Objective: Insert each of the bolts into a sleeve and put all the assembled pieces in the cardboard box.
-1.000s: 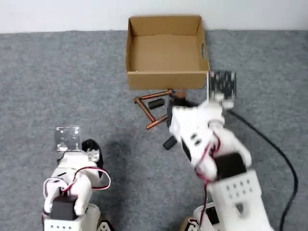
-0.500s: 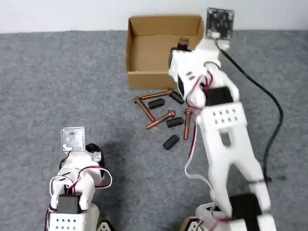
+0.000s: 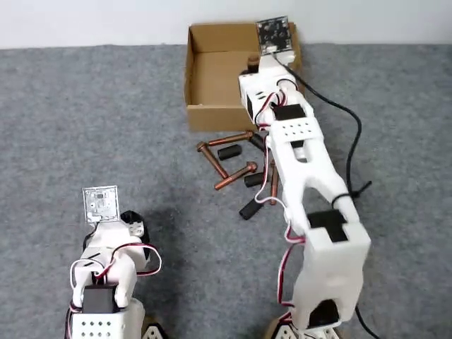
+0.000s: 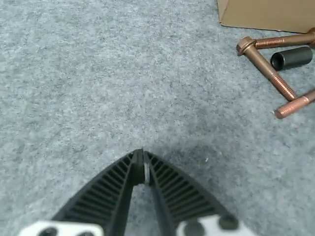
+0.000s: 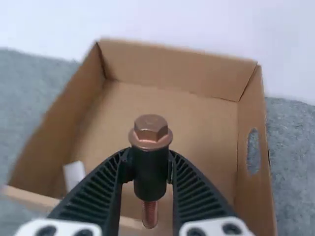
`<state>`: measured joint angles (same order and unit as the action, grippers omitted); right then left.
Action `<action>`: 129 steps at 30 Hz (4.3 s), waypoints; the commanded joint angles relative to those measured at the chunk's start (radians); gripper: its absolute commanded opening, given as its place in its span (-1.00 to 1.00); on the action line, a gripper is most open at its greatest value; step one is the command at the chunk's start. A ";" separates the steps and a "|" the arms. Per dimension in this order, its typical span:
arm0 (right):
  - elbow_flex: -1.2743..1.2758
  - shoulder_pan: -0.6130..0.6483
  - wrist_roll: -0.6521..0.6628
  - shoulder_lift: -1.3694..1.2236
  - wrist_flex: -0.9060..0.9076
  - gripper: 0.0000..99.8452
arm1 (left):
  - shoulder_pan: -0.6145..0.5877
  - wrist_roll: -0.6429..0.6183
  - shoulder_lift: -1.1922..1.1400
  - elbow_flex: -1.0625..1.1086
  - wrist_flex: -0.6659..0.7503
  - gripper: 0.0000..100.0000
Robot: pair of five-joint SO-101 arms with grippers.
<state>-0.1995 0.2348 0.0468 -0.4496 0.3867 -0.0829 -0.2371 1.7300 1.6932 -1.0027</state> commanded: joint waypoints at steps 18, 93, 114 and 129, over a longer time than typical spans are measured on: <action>-0.273 -0.016 0.101 -0.102 0.245 -0.82 | -0.009 0.002 0.000 -0.004 0.018 -0.99; -1.162 -0.004 0.002 -0.426 1.414 -0.98 | -0.046 0.005 0.000 -0.004 0.020 -0.99; 0.115 -0.140 -0.247 0.822 1.403 -0.98 | -0.043 0.000 0.000 -0.004 0.017 -0.99; 0.856 -0.280 -0.261 1.512 1.147 -0.98 | -0.029 0.003 0.000 -0.004 0.017 -0.99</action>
<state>0.5401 -0.0169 -0.2033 0.9068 1.6111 -0.1227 -0.2371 1.7300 1.6932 -1.0027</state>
